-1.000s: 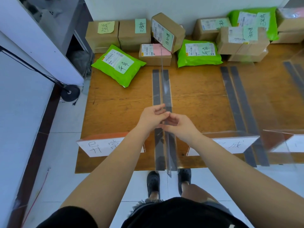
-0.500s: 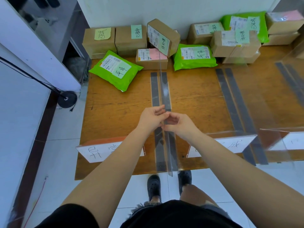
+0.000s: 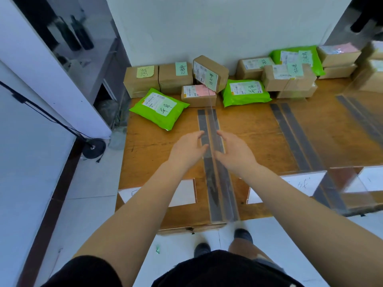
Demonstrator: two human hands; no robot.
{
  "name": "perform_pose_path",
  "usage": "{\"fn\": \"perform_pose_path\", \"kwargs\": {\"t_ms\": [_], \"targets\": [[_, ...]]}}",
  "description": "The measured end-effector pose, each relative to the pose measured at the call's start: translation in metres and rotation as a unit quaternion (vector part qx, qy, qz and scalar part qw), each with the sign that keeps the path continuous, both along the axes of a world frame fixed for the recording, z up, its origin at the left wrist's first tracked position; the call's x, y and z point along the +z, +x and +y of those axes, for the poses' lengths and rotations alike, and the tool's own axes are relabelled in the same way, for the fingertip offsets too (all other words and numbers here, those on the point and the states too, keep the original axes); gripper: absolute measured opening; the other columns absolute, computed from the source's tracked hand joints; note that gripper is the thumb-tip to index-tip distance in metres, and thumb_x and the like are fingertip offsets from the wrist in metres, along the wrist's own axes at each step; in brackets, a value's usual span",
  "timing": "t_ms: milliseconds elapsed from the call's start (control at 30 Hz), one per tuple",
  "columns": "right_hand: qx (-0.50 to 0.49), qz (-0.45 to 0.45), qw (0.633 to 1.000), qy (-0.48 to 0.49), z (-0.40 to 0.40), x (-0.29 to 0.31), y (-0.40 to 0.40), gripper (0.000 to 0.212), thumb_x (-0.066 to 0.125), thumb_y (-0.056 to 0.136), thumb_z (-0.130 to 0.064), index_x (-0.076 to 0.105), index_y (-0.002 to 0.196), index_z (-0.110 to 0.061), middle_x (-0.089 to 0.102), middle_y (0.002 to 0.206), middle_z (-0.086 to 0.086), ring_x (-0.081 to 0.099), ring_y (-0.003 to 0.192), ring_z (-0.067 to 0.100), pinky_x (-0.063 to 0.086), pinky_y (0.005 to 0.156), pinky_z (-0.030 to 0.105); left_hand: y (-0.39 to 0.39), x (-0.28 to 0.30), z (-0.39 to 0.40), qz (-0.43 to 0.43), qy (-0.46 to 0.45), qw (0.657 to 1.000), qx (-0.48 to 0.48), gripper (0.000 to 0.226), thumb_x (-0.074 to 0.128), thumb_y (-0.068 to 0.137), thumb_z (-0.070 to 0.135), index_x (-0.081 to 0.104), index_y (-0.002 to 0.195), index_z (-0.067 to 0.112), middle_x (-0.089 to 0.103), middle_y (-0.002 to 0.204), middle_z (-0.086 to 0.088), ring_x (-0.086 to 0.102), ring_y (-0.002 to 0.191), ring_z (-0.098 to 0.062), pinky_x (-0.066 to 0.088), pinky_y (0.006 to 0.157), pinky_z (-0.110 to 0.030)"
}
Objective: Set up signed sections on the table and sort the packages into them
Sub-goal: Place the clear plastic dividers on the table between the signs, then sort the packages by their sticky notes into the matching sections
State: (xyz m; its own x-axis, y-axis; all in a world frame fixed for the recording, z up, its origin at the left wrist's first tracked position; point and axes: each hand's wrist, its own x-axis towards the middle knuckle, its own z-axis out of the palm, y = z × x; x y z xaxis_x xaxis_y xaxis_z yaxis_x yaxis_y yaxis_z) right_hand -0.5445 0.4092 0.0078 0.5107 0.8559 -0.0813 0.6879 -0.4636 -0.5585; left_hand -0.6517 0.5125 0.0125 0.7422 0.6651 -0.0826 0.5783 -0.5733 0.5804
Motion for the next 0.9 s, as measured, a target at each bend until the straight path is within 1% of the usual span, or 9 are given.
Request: {"fn": "perform_pose_path", "kwargs": {"t_ms": [67, 167, 267, 333, 467, 567, 633, 800, 900], "targets": [[0.037, -0.072, 0.997, 0.007, 0.006, 0.014, -0.003, 0.063, 0.058, 0.088, -0.029, 0.031, 0.144, -0.017, 0.034, 0.15, 0.002, 0.029, 0.138, 0.021, 0.027, 0.109, 0.035, -0.01, 0.011, 0.009, 0.041, 0.084, 0.995, -0.016, 0.055, 0.054, 0.09, 0.033, 0.038, 0.14, 0.02, 0.045, 0.142, -0.003, 0.043, 0.129, -0.022, 0.039, 0.102, -0.038], [0.083, -0.171, 0.982, -0.014, 0.021, 0.036, -0.008, 0.061, 0.054, 0.089, -0.032, 0.03, 0.144, -0.019, 0.03, 0.152, 0.001, 0.028, 0.138, 0.023, 0.033, 0.107, 0.04, -0.026, 0.033, 0.021, 0.084, 0.178, 0.981, -0.002, 0.053, 0.053, 0.09, 0.036, 0.039, 0.138, 0.02, 0.046, 0.141, -0.005, 0.044, 0.126, -0.027, 0.043, 0.097, -0.041], [0.11, -0.239, 0.965, -0.017, 0.035, 0.058, -0.014, 0.06, 0.053, 0.088, -0.034, 0.031, 0.143, -0.02, 0.031, 0.151, 0.002, 0.03, 0.136, 0.024, 0.036, 0.102, 0.041, -0.04, 0.053, 0.03, 0.107, 0.233, 0.966, 0.018, 0.05, 0.052, 0.089, 0.036, 0.042, 0.134, 0.019, 0.05, 0.136, -0.006, 0.047, 0.121, -0.03, 0.043, 0.088, -0.041], [0.126, -0.27, 0.954, -0.015, 0.044, 0.07, -0.018, 0.059, 0.052, 0.088, -0.035, 0.033, 0.141, -0.02, 0.034, 0.149, 0.003, 0.032, 0.135, 0.026, 0.037, 0.099, 0.041, -0.049, 0.066, 0.035, 0.126, 0.254, 0.958, 0.035, 0.052, 0.05, 0.089, 0.037, 0.039, 0.137, 0.02, 0.048, 0.137, -0.005, 0.047, 0.121, -0.03, 0.042, 0.087, -0.042], [0.145, -0.303, 0.942, 0.004, 0.055, 0.088, -0.022, 0.051, 0.051, 0.086, -0.033, 0.04, 0.134, -0.019, 0.048, 0.134, 0.004, 0.042, 0.123, 0.027, 0.04, 0.086, 0.037, -0.063, 0.085, 0.037, 0.146, 0.276, 0.948, 0.064, 0.049, 0.05, 0.089, 0.035, 0.042, 0.134, 0.018, 0.05, 0.133, -0.005, 0.047, 0.117, -0.029, 0.042, 0.086, -0.041], [0.16, -0.308, 0.938, -0.002, 0.062, 0.097, -0.025, 0.052, 0.052, 0.087, -0.033, 0.038, 0.135, -0.02, 0.043, 0.139, 0.004, 0.04, 0.125, 0.027, 0.038, 0.091, 0.038, -0.073, 0.095, 0.035, 0.156, 0.28, 0.944, 0.082, 0.047, 0.049, 0.089, 0.033, 0.043, 0.133, 0.017, 0.052, 0.13, -0.005, 0.048, 0.116, -0.029, 0.041, 0.089, -0.039], [0.172, -0.31, 0.935, -0.007, 0.066, 0.1, -0.025, 0.054, 0.051, 0.087, -0.033, 0.036, 0.137, -0.02, 0.041, 0.141, 0.004, 0.04, 0.125, 0.027, 0.038, 0.089, 0.038, -0.079, 0.101, 0.033, 0.175, 0.284, 0.938, 0.09, 0.046, 0.047, 0.09, 0.034, 0.043, 0.132, 0.017, 0.053, 0.127, -0.006, 0.049, 0.114, -0.029, 0.04, 0.09, -0.039], [0.187, -0.267, 0.945, 0.009, 0.078, 0.111, -0.021, 0.06, 0.05, 0.087, -0.034, 0.03, 0.142, -0.022, 0.029, 0.151, 0.004, 0.034, 0.132, 0.028, 0.037, 0.096, 0.041, -0.089, 0.11, 0.032, 0.196, 0.274, 0.932, 0.136, 0.037, 0.049, 0.089, 0.037, 0.05, 0.119, 0.015, 0.056, 0.119, -0.005, 0.052, 0.109, -0.028, 0.041, 0.088, -0.038], [0.19, -0.265, 0.945, 0.016, 0.083, 0.11, -0.017, 0.061, 0.05, 0.087, -0.035, 0.031, 0.142, -0.021, 0.03, 0.151, 0.004, 0.036, 0.131, 0.027, 0.035, 0.098, 0.041, -0.091, 0.109, 0.034, 0.196, 0.266, 0.932, 0.15, 0.041, 0.048, 0.09, 0.038, 0.048, 0.124, 0.016, 0.055, 0.123, -0.004, 0.05, 0.112, -0.027, 0.041, 0.089, -0.038]]}}
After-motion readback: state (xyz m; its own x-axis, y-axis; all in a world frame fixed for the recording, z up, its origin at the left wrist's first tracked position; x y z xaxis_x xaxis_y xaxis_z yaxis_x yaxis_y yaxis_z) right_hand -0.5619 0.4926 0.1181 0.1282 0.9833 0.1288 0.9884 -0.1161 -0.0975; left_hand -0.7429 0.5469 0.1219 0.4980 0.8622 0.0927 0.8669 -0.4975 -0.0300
